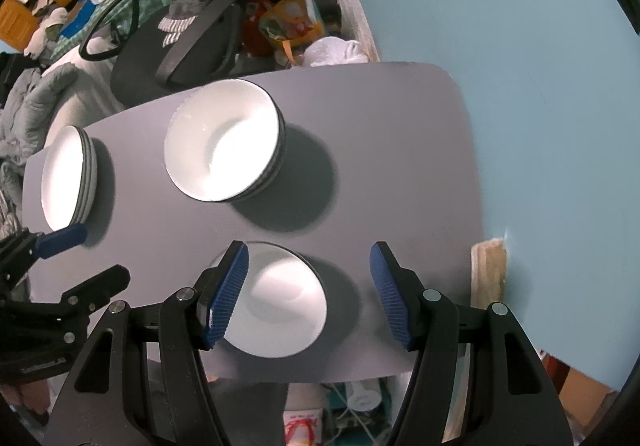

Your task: Organize plates and bowls

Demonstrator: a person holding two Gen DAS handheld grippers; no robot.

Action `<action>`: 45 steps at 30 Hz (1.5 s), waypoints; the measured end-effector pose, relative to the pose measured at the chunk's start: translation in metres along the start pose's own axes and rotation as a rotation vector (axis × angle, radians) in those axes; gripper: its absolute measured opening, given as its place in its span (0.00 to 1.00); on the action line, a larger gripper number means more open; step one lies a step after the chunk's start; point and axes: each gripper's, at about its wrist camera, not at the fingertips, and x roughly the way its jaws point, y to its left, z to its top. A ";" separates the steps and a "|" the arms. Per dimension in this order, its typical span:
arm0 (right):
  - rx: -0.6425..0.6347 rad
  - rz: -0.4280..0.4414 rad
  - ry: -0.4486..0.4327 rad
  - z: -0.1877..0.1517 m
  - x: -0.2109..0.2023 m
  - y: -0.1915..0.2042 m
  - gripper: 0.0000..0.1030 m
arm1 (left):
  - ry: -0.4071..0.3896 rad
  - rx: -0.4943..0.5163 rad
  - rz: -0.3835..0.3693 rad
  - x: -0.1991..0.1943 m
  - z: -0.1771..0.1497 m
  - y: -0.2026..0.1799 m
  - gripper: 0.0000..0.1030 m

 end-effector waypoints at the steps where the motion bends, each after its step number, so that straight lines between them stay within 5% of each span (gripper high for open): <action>1: 0.003 -0.003 0.002 -0.003 0.000 -0.002 0.60 | 0.004 0.003 -0.003 0.001 -0.001 -0.002 0.73; 40: 0.161 0.123 0.123 -0.061 0.079 -0.048 0.61 | 0.140 0.141 0.062 0.104 -0.003 -0.040 0.73; 45: 0.150 0.120 0.126 -0.063 0.084 -0.044 0.61 | 0.162 0.133 0.078 0.116 -0.004 -0.043 0.64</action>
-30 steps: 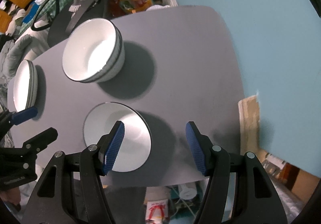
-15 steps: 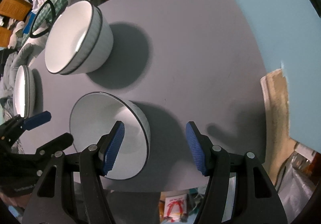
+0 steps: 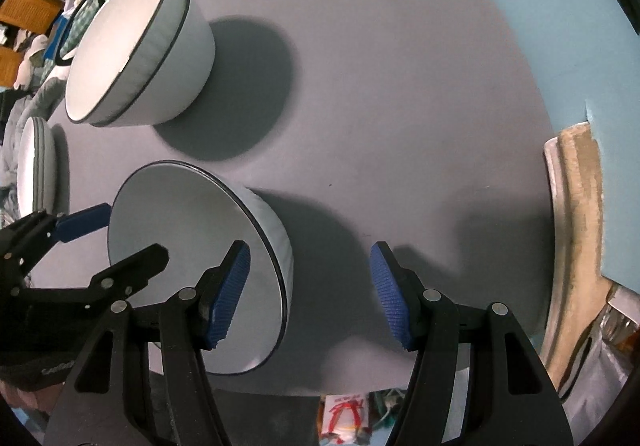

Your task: Organize plates and bowls

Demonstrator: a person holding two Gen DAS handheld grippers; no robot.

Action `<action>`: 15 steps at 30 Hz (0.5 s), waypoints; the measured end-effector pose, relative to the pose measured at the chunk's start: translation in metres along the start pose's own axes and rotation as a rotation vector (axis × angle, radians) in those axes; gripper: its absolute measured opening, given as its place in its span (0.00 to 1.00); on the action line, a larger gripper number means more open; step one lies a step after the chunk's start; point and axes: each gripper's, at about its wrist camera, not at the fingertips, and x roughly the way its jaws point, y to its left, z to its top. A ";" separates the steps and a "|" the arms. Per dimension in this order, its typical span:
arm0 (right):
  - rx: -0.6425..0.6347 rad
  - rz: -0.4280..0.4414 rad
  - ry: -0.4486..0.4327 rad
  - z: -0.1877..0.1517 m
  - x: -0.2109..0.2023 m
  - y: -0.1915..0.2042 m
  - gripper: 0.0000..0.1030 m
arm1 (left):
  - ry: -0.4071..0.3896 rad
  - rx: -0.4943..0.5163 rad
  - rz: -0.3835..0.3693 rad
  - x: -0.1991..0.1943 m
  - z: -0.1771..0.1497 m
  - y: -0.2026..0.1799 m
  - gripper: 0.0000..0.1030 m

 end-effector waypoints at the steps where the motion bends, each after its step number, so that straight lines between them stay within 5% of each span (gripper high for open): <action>1: 0.000 -0.003 0.002 0.000 0.001 0.001 0.61 | 0.001 0.000 -0.001 0.002 0.000 -0.001 0.64; 7: -0.002 -0.011 -0.006 0.000 0.002 0.003 0.60 | 0.015 -0.031 -0.012 0.007 -0.004 0.003 0.50; 15: -0.001 -0.012 0.013 -0.008 0.005 0.002 0.38 | 0.020 -0.063 -0.064 0.011 -0.003 0.004 0.33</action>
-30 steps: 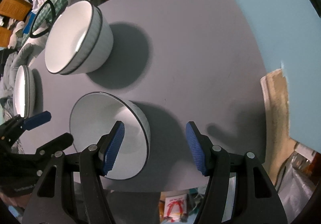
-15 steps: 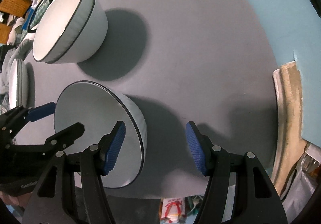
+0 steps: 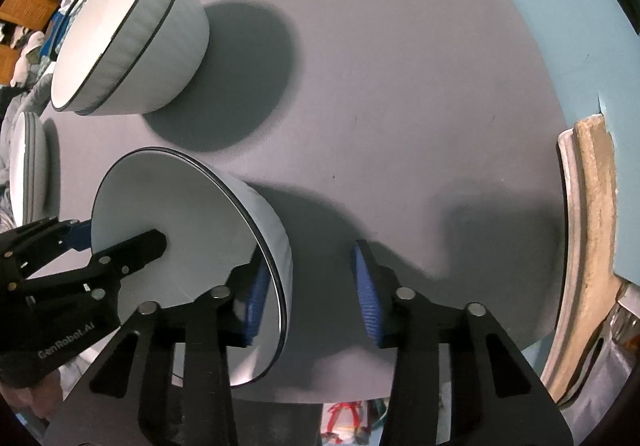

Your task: Organize plates and bowls

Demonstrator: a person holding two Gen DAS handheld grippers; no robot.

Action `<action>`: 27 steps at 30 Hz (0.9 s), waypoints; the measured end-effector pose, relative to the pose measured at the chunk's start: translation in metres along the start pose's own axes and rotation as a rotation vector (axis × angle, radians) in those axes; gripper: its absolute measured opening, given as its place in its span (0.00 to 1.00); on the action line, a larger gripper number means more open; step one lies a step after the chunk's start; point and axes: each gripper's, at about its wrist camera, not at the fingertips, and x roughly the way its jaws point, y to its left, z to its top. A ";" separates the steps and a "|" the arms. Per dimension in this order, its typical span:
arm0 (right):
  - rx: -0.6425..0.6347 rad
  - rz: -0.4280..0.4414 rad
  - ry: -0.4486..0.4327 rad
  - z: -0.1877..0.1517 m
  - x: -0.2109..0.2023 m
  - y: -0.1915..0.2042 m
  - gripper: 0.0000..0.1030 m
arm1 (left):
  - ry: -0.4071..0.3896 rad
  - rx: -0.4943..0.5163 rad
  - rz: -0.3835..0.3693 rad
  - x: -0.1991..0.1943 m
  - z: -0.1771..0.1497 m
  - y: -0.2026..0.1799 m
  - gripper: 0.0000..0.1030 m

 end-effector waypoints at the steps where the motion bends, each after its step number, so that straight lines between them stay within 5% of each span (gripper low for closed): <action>1: 0.003 0.003 -0.001 0.001 -0.001 0.000 0.35 | 0.000 0.005 0.000 0.001 0.000 -0.002 0.32; 8: -0.018 0.021 0.009 0.002 -0.007 0.006 0.14 | 0.016 0.018 -0.018 0.000 0.003 -0.010 0.17; 13: -0.034 0.013 0.014 0.009 -0.011 0.024 0.07 | 0.023 0.032 -0.027 0.001 0.010 -0.020 0.11; 27: -0.020 0.012 0.029 0.012 -0.012 0.035 0.06 | 0.015 0.054 0.001 -0.001 0.008 -0.035 0.06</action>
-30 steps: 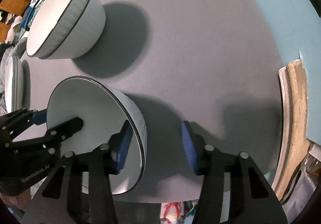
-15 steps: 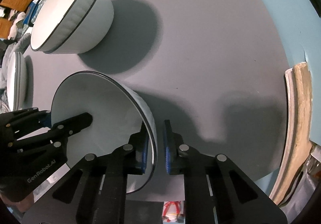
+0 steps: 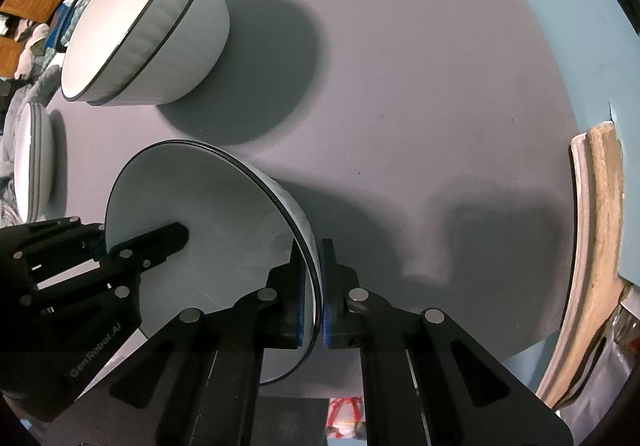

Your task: Organize plates and bowls

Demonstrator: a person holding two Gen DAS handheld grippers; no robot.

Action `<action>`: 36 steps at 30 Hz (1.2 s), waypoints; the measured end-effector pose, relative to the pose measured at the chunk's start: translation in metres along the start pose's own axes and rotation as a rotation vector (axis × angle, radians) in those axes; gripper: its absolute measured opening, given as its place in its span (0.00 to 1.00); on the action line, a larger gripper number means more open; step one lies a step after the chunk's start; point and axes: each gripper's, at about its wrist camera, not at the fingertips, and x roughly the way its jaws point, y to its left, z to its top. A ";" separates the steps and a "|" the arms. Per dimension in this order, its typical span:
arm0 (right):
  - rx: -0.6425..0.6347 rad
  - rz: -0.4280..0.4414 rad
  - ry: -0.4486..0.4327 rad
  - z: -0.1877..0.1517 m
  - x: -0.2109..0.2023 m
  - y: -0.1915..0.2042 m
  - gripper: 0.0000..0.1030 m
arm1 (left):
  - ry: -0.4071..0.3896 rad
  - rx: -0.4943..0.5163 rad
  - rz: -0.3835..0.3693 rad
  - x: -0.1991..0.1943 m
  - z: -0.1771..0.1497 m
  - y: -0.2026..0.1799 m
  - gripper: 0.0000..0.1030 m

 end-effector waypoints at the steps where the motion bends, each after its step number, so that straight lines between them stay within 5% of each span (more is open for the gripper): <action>1: 0.002 0.000 -0.001 0.000 -0.001 0.001 0.05 | 0.001 -0.002 -0.002 0.000 -0.002 0.002 0.06; 16: 0.018 0.025 0.025 0.022 -0.011 -0.008 0.04 | 0.008 -0.014 0.003 0.002 -0.006 0.013 0.05; 36: -0.013 0.033 0.001 0.031 -0.036 0.010 0.04 | -0.046 -0.027 -0.017 -0.044 0.001 0.026 0.05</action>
